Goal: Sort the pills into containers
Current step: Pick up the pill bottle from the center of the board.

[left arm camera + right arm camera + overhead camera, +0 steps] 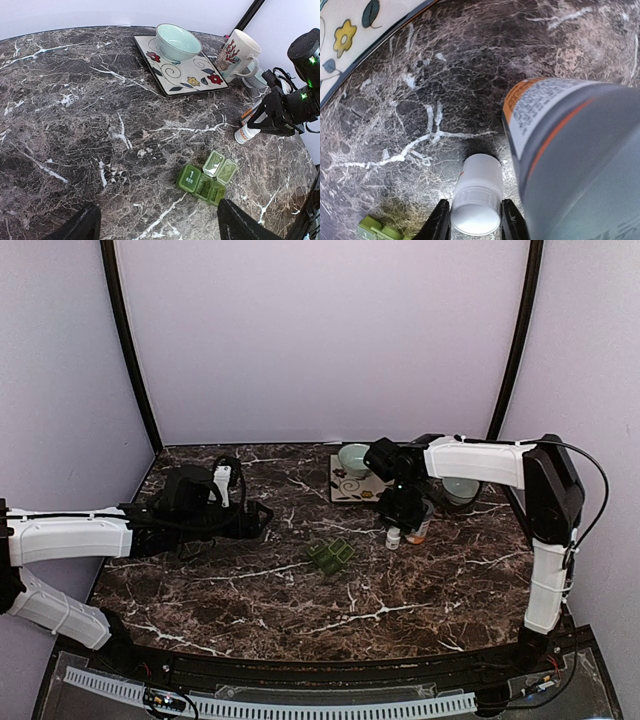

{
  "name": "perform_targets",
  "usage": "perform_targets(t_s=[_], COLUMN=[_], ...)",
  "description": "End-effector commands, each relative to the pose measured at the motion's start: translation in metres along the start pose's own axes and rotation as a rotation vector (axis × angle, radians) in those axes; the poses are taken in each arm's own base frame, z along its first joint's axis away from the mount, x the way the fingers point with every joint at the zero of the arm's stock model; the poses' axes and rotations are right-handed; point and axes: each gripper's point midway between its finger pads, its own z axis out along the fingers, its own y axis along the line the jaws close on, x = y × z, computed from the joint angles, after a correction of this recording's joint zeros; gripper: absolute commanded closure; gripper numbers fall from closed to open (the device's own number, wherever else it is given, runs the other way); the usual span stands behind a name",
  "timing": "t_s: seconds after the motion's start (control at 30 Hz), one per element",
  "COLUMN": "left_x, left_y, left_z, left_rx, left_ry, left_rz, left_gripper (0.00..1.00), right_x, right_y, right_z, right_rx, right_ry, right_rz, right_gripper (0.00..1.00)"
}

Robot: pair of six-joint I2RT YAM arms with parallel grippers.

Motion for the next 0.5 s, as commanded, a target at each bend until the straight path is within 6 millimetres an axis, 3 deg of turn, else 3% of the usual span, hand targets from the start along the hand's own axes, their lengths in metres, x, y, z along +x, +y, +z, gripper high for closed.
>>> perform_targets(t_s=[0.0,0.27,0.37,0.47], left_x=[0.003,0.002,0.001,-0.001], left_y=[0.004,0.003,0.002,-0.003], left_z=[0.001,0.002,0.002,0.001], left_rx=[-0.005,-0.006,-0.006,0.017], left_ry=[0.0,0.005,0.013,0.012], left_rz=[-0.006,-0.008,-0.011,-0.01], left_gripper=[0.17,0.17,0.17,0.16], right_x=[0.001,0.005,0.005,0.006], right_y=[-0.005,-0.007,0.0,0.019], right_z=[0.007,0.004,-0.006,-0.025], right_rx=[0.016,-0.006,-0.052,-0.155], right_ry=[0.01,0.013,-0.01,-0.059], right_rz=[0.003,-0.013,-0.049,-0.135], right_gripper=[0.74,1.0,1.0,1.0])
